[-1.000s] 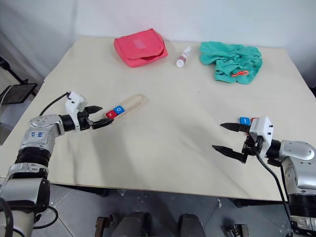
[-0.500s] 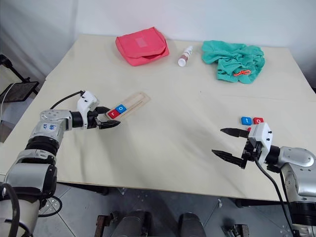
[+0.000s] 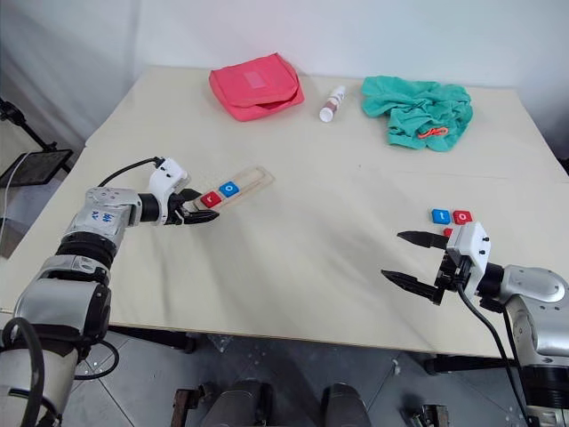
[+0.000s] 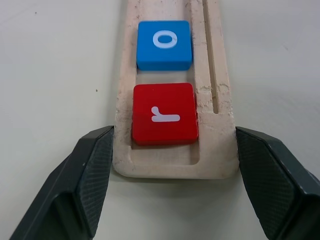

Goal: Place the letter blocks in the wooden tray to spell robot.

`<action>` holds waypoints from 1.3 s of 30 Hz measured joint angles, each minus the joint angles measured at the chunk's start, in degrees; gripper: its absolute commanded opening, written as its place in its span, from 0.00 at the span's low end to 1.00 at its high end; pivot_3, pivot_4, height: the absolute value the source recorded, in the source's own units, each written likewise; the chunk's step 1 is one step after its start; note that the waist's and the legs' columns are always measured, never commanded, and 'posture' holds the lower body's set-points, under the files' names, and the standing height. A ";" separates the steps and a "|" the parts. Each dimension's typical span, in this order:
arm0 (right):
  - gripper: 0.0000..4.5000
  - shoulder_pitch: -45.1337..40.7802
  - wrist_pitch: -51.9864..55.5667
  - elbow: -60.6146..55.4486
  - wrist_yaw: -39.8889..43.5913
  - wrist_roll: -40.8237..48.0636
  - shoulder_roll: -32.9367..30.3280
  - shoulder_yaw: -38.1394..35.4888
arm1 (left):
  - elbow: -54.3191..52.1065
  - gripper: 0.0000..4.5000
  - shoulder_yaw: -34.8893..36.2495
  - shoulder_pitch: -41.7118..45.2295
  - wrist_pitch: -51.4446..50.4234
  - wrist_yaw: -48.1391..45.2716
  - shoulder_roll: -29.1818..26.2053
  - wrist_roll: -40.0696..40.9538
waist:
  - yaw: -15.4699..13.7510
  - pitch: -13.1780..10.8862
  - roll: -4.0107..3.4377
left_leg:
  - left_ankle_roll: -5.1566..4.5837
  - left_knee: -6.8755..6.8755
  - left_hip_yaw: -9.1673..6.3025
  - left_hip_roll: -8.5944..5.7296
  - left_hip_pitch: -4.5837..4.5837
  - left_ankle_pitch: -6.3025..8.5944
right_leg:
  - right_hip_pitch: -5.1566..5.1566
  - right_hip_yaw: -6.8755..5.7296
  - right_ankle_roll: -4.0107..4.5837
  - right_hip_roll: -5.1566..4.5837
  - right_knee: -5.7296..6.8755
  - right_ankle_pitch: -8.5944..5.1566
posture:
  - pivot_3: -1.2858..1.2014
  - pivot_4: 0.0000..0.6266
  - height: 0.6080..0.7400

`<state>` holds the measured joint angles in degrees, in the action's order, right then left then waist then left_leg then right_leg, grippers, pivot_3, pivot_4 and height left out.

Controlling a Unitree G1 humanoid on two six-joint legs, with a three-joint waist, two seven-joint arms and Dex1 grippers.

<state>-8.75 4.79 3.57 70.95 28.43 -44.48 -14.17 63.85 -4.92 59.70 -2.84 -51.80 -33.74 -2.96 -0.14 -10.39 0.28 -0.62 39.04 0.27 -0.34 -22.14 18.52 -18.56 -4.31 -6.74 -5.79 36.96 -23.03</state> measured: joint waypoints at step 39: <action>1.00 1.47 -2.14 3.26 3.22 -0.68 -1.79 -1.52 | -62.01 0.76 -16.85 -17.62 -24.47 -5.97 8.02 1.67 | -0.96 -0.01 0.01 | -0.04 -0.06 -0.07 0.01 -0.24 0.04 | -0.04 0.60 0.00 0.12 -0.32 0.00 | 0.52 0.24 1.00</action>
<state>-7.28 2.65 6.83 74.16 27.75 -46.27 -15.69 1.84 -21.76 42.08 -27.31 -57.77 -25.71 -1.29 -1.10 -10.39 0.29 -0.66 38.98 0.20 -0.33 -22.38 18.56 -18.60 -3.71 -6.74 -5.67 36.64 -23.03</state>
